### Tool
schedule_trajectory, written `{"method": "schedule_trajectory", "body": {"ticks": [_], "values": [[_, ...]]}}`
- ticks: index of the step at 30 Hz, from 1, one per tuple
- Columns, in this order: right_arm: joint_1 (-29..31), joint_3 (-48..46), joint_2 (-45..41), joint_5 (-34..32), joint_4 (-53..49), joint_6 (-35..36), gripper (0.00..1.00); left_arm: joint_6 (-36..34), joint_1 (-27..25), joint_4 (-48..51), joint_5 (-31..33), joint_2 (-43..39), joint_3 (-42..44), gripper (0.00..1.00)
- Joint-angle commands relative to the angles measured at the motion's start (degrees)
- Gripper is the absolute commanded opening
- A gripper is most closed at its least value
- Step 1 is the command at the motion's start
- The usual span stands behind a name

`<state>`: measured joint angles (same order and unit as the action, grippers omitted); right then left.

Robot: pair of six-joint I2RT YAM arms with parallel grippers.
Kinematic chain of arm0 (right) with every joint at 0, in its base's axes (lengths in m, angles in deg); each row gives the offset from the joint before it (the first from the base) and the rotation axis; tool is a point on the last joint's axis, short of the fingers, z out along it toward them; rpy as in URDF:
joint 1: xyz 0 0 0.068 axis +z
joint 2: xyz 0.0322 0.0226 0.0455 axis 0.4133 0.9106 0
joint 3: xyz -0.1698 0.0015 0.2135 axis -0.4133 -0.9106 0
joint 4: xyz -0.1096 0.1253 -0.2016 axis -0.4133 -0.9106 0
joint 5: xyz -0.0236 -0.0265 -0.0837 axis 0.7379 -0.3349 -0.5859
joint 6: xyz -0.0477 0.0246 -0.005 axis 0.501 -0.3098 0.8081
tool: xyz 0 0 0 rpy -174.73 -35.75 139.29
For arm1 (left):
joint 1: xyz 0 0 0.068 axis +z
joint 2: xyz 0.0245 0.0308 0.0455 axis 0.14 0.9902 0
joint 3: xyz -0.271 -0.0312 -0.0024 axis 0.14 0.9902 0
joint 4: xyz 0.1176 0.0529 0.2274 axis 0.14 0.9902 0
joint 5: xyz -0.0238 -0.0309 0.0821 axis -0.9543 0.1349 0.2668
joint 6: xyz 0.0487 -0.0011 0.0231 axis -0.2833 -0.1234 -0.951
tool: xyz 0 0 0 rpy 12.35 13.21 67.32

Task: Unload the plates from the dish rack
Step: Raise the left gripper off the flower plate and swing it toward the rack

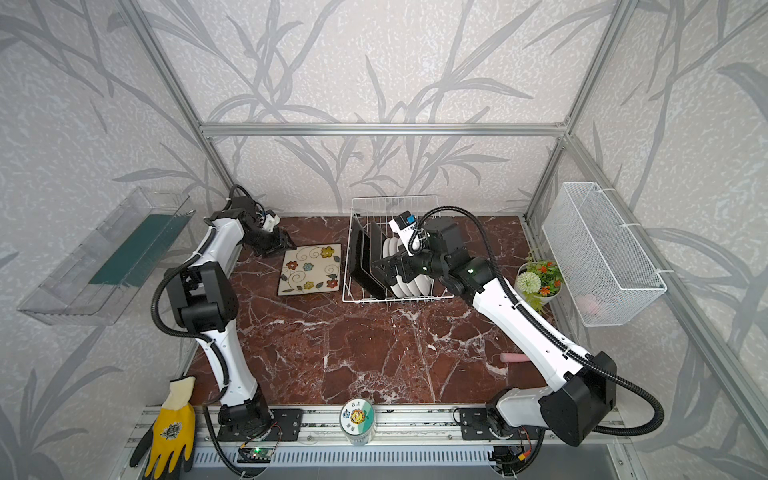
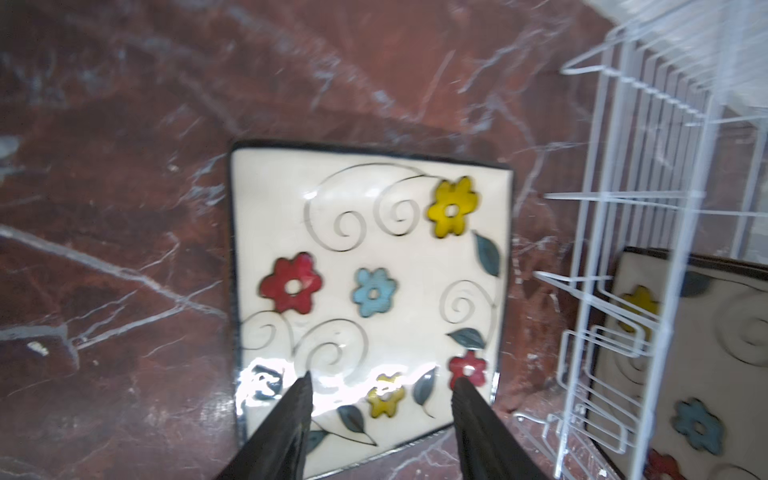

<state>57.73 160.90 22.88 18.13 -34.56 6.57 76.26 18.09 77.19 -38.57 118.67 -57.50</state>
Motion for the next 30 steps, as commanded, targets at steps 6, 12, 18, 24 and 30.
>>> {"method": "schedule_trajectory", "body": {"ticks": [6, 12, 18, 24, 30], "values": [[0.39, -1.52, -4.03, -1.77, 0.3, -0.05, 0.99, 3.79, -4.62, -2.79, -1.52, -10.14, 1.07, 0.68], [0.39, -2.93, -5.53, -3.38, 0.48, -0.51, 0.99, 8.86, -8.44, -7.99, -0.91, -16.34, 3.45, 0.82], [0.43, -5.12, -7.59, -6.38, 0.33, -1.28, 0.99, 11.15, -11.15, -12.96, 1.71, -24.41, 9.35, 0.99], [0.35, -6.73, -9.0, -8.79, -0.17, -0.65, 0.99, 14.88, -13.12, -18.43, 0.7, -31.67, 18.08, 0.99], [0.4, -7.89, -9.28, -7.24, 1.36, -1.77, 0.99, 17.98, -17.81, -21.01, 1.82, -36.38, 24.03, 0.99]]}}
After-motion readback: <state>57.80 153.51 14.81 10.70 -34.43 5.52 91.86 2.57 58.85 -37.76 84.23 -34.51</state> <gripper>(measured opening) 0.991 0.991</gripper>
